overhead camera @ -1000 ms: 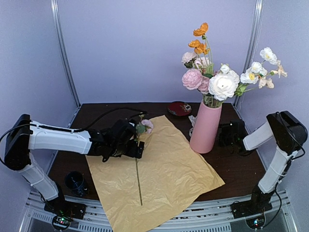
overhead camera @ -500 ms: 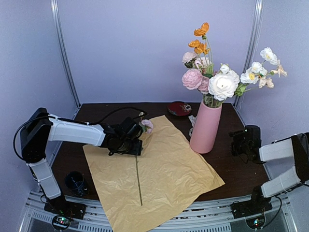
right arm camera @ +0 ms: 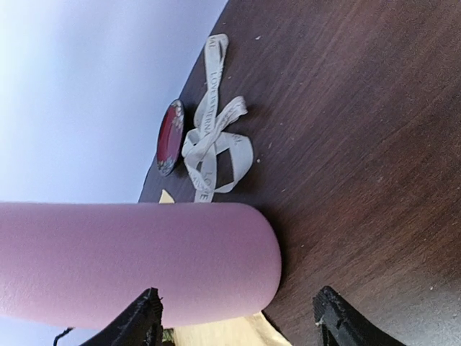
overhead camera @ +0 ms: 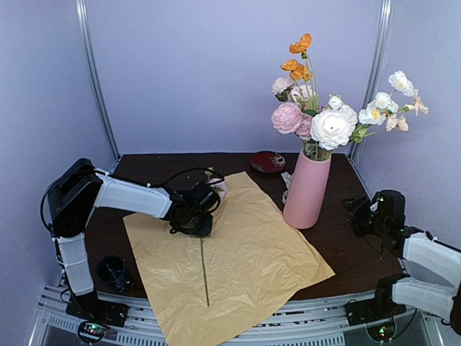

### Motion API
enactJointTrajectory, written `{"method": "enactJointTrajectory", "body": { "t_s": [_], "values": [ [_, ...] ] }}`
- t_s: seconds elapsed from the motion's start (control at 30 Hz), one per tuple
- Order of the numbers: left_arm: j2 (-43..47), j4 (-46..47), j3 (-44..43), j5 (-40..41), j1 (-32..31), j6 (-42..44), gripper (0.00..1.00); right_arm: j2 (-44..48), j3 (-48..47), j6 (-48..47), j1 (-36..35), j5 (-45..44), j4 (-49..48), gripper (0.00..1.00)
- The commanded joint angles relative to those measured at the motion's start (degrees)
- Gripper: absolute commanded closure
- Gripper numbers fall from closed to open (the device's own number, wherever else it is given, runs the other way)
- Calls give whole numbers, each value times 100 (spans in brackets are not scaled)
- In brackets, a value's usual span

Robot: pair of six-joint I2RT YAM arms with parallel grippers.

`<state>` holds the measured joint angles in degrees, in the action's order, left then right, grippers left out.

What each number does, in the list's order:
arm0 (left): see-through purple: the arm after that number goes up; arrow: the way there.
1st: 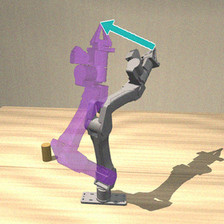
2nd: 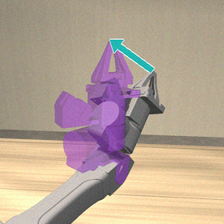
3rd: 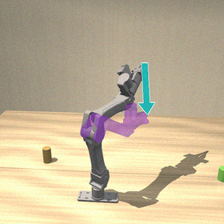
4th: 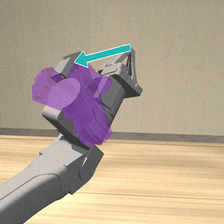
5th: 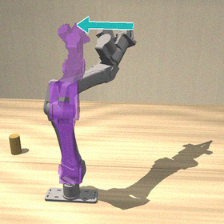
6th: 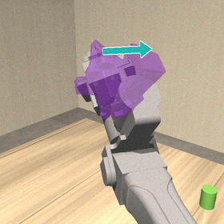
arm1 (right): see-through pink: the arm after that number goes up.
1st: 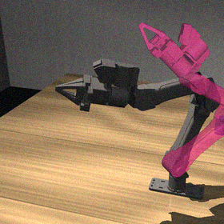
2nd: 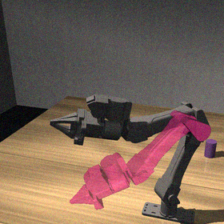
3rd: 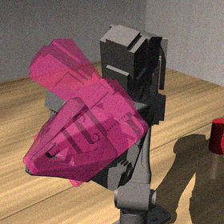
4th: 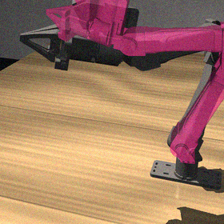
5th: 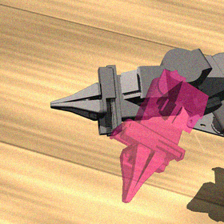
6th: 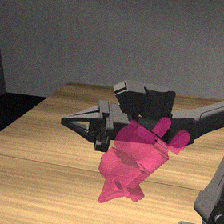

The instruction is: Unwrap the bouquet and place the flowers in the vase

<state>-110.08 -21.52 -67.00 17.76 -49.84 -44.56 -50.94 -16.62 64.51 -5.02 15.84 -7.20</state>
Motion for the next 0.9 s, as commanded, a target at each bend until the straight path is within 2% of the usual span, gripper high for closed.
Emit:
{"method": "enactJointTrajectory", "body": {
  "t_s": [0.0,0.07,0.23,0.37,0.53,0.63,0.73,0.87],
  "values": [
    [36,-6,-91,62,36,-75,91,935,9,-613,-158,146,900,28],
    [170,11,-62,102,36,-111,100,1249,-108,-775,-188,129,1125,28],
    [729,32,66,232,36,-187,100,1417,-592,-1447,-282,671,1470,28],
    [1612,232,451,291,7,-219,100,1430,-946,-1937,-988,968,1551,29],
    [3099,1620,1382,-210,-200,348,100,1463,-1107,-1999,-2589,550,1208,29],
    [3814,2532,1904,-424,-536,948,100,1441,-1154,-1973,-3917,-439,912,29],
    [4376,2979,2262,-513,-857,1451,100,1240,-1196,-2184,-5230,-1588,595,29],
    [5042,3504,2773,-1075,-906,1692,100,581,-1286,-2680,-6720,-2936,-164,31]
  ]
}}
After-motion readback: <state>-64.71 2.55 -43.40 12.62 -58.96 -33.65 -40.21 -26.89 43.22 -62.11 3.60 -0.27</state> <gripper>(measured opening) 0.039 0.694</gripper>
